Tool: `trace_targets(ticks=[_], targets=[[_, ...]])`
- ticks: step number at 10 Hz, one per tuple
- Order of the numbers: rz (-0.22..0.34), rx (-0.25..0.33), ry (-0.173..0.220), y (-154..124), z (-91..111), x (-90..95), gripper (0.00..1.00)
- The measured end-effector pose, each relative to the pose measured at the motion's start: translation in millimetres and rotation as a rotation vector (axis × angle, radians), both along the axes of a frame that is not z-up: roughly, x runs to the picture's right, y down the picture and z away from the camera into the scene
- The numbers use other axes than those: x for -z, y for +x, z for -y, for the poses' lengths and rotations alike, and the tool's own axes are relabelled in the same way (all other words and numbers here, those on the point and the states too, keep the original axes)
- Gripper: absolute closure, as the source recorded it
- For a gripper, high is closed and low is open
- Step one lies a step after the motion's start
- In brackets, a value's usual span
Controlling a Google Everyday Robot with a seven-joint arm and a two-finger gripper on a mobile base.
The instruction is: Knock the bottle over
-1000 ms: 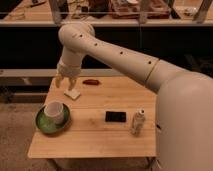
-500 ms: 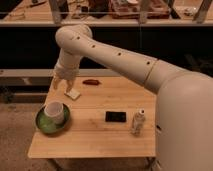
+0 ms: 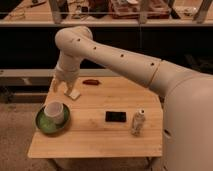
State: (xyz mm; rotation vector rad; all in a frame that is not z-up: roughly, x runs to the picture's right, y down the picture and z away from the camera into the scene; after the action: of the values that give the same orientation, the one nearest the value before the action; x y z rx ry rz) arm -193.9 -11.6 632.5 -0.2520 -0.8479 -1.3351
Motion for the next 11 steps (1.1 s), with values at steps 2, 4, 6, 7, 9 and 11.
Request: trace_targets(ticks=[2, 4, 6, 7, 9, 11], targets=[[0.0, 0.001, -0.001, -2, 2, 1.5, 0.55], [-0.001, 0.0, -0.003, 1, 0, 0.4, 0.55], [0.001, 0.001, -0.004, -2, 4, 8.1, 0.55], [-0.004, -0.003, -0.007, 3, 5, 8.2, 0.55], [0.005, 0.009, -0.008, 4, -2, 8.4, 0.55], [0.002, 0.005, -0.006, 8, -3, 16.0, 0.55]])
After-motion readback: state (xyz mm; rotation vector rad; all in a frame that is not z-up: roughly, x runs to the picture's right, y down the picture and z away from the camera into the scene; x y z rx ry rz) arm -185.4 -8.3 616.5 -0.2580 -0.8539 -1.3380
